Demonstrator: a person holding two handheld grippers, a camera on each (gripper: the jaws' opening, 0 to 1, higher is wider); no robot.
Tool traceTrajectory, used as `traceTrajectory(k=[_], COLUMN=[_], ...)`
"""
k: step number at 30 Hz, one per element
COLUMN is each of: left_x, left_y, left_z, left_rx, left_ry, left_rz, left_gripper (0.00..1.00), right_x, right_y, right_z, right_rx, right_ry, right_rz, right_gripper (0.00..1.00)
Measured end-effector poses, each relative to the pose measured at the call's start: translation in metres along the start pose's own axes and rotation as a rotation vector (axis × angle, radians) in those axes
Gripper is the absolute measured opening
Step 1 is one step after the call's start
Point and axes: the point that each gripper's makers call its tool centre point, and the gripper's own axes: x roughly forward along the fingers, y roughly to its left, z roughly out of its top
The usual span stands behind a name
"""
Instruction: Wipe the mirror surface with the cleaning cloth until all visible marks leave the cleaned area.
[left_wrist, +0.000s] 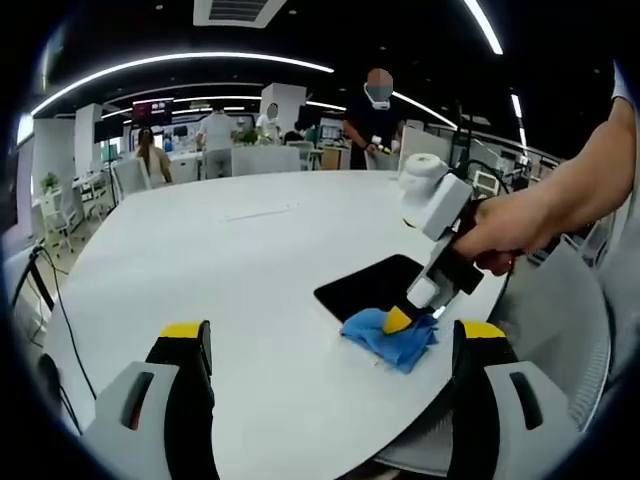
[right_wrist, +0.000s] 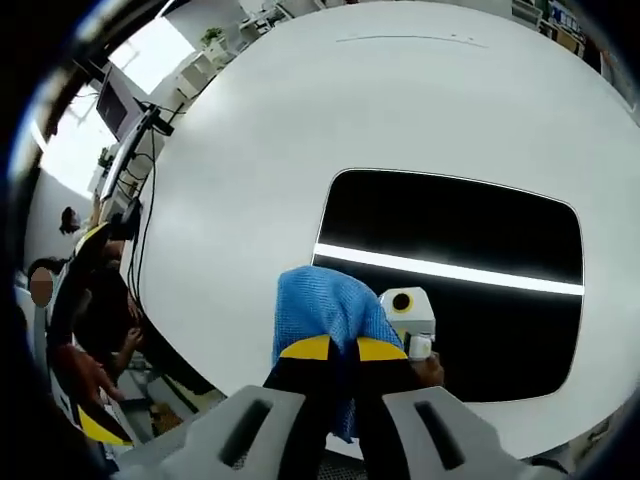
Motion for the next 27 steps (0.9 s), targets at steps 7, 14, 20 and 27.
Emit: traceTrajectory(k=[7,14,20,27], left_x=[-0.003,-0.003,-0.002,-0.001], left_y=[0.004,0.007,0.007,0.007], left_z=[0.0,0.001,0.002,0.002], left_rx=[0.001,0.006,-0.005,-0.003], left_ry=[-0.002,-0.003,-0.008,-0.014], left_rz=[0.011,0.014,0.015,0.018], left_gripper=[0.99,0.99,0.99,0.99], right_x=[-0.001,-0.001,0.001,0.004], right_y=[0.005,0.004,0.003,-0.003], right_z=[0.0,0.001,0.004,0.011], right_rx=[-0.058,-0.066,-0.111,-0.128], right_ry=[0.002,0.002,0.01,0.025], right_rz=[0.007,0.004,0.002,-0.001], right_gripper=[0.01,0.01,0.01,0.01])
